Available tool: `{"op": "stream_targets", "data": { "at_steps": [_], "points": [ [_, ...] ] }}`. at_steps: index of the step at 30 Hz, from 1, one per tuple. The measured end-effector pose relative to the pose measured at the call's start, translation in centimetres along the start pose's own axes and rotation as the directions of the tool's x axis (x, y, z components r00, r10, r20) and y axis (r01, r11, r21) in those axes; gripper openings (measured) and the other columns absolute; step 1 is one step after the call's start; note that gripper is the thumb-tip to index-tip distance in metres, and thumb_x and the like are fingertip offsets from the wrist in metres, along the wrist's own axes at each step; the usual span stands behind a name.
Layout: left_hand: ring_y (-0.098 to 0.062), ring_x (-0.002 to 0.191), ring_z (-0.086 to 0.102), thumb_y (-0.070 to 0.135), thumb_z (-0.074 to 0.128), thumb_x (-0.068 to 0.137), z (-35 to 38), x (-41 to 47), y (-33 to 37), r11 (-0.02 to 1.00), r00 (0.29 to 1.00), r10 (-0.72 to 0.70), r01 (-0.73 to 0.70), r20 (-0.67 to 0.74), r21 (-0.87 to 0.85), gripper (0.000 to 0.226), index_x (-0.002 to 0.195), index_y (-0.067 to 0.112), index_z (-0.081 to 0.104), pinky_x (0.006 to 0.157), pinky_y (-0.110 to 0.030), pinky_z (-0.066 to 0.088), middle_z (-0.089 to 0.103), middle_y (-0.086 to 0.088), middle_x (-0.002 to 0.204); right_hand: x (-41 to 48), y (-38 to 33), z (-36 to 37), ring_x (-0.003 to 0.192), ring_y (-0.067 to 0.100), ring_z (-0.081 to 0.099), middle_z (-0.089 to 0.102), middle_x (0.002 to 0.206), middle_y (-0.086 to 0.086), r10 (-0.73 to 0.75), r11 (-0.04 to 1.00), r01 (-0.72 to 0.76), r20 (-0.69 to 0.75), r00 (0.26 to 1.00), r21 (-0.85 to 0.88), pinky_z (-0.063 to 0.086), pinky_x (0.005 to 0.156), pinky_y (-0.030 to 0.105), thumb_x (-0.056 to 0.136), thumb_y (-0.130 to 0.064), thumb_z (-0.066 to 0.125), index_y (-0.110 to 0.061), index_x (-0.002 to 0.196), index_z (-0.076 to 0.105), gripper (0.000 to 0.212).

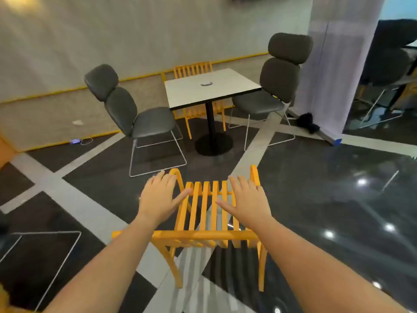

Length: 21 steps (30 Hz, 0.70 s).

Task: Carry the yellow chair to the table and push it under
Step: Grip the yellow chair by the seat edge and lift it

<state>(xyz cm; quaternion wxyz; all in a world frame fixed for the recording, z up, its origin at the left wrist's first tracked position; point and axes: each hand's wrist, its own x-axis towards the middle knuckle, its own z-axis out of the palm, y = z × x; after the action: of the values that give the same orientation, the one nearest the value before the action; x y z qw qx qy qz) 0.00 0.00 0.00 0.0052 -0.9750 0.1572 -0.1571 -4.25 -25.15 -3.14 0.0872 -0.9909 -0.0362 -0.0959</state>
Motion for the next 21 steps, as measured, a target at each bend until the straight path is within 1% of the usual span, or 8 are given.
{"op": "stream_targets", "data": {
  "at_steps": [1, 3, 7, 10, 13, 15, 17, 21],
  "points": [
    [-0.029, 0.114, 0.058, 0.071, 0.018, 0.091, 1.2, -1.0, -0.1, 1.000, 1.000, 0.022, -0.022, 0.019, -0.013, 0.078, 0.114, 0.011, 0.064, 0.095, -0.043, 0.043, 0.068, -0.006, 0.112, -1.2, -0.5, 1.0, 0.126, 0.025, 0.043, 0.042, 0.144, 0.004, 0.013, 1.000, -0.012, 0.059, 0.998, -0.007, 0.040, 0.097, 0.041, 0.081, -0.081, 0.015, -0.022, 0.147, 0.027, 0.089],
    [-0.027, 0.097, 0.063, 0.072, 0.013, 0.091, 3.6, -3.0, -0.3, 0.997, 0.996, 0.071, -0.070, 0.047, -0.027, 0.080, 0.102, 0.013, 0.066, 0.082, -0.041, 0.046, 0.070, -0.004, 0.097, -3.2, -1.0, 4.0, 0.123, 0.025, 0.045, 0.045, 0.140, 0.002, -0.009, 0.999, 0.012, 0.083, 0.996, -0.034, 0.041, 0.095, 0.041, 0.077, -0.083, 0.005, -0.022, 0.145, 0.030, 0.095],
    [-0.023, 0.097, 0.062, 0.074, 0.006, 0.087, 7.9, -6.1, -1.2, 0.999, 0.986, 0.048, -0.045, 0.161, -0.025, 0.086, 0.104, 0.015, 0.066, 0.083, -0.038, 0.045, 0.070, -0.002, 0.101, -5.7, -1.2, 8.5, 0.112, 0.023, 0.051, 0.056, 0.125, 0.000, 0.007, 0.998, 0.002, 0.124, 0.992, -0.068, 0.042, 0.087, 0.040, 0.080, -0.082, 0.004, -0.021, 0.138, 0.041, 0.092],
    [-0.019, 0.092, 0.061, 0.079, -0.005, 0.080, 9.9, -7.4, -1.9, 1.000, 0.976, 0.023, -0.022, 0.217, -0.008, 0.095, 0.102, 0.018, 0.065, 0.080, -0.034, 0.046, 0.068, 0.001, 0.096, -6.1, -1.4, 9.8, 0.094, 0.022, 0.057, 0.066, 0.100, -0.002, -0.001, 0.988, 0.014, 0.085, 0.996, -0.154, 0.042, 0.078, 0.040, 0.083, -0.082, 0.011, -0.022, 0.109, 0.060, 0.082],
    [-0.014, 0.067, 0.056, 0.083, -0.013, 0.074, 11.1, -7.6, -2.5, 0.999, 0.977, 0.020, -0.014, 0.212, -0.029, 0.093, 0.082, 0.022, 0.058, 0.059, -0.028, 0.043, 0.060, 0.005, 0.073, -5.7, -1.5, 10.3, 0.074, 0.020, 0.059, 0.066, 0.077, -0.004, 0.009, 0.985, -0.002, 0.037, 0.999, -0.170, 0.041, 0.067, 0.037, 0.082, -0.084, 0.020, -0.022, 0.080, 0.063, 0.076],
    [-0.013, 0.053, 0.050, 0.086, -0.009, 0.072, 11.5, -7.5, -3.0, 0.997, 0.982, 0.065, -0.056, 0.175, -0.057, 0.086, 0.069, 0.022, 0.047, 0.046, -0.026, 0.037, 0.051, 0.006, 0.061, -5.5, -1.6, 10.5, 0.064, 0.018, 0.056, 0.061, 0.068, -0.005, 0.015, 0.985, -0.012, 0.021, 1.000, -0.173, 0.038, 0.063, 0.035, 0.079, -0.086, 0.018, -0.022, 0.071, 0.059, 0.077],
    [-0.012, 0.045, 0.048, 0.087, 0.002, 0.074, 11.7, -7.3, -3.5, 0.991, 0.983, 0.123, -0.113, 0.140, -0.077, 0.077, 0.064, 0.022, 0.042, 0.041, -0.025, 0.036, 0.050, 0.007, 0.054, -5.4, -1.6, 10.6, 0.058, 0.016, 0.051, 0.056, 0.063, -0.006, 0.035, 0.986, -0.032, 0.015, 0.999, -0.165, 0.036, 0.060, 0.034, 0.076, -0.089, 0.014, -0.022, 0.067, 0.055, 0.079],
    [-0.010, 0.034, 0.045, 0.084, 0.016, 0.079, 12.1, -7.1, -3.8, 0.977, 0.980, 0.187, -0.178, 0.071, -0.119, 0.074, 0.055, 0.021, 0.044, 0.032, -0.022, 0.036, 0.049, 0.006, 0.044, -5.2, -1.7, 10.6, 0.053, 0.014, 0.049, 0.051, 0.058, -0.007, 0.055, 0.988, -0.055, -0.002, 0.998, -0.147, 0.038, 0.057, 0.031, 0.074, -0.090, 0.016, -0.021, 0.064, 0.055, 0.079]
  ]
}}
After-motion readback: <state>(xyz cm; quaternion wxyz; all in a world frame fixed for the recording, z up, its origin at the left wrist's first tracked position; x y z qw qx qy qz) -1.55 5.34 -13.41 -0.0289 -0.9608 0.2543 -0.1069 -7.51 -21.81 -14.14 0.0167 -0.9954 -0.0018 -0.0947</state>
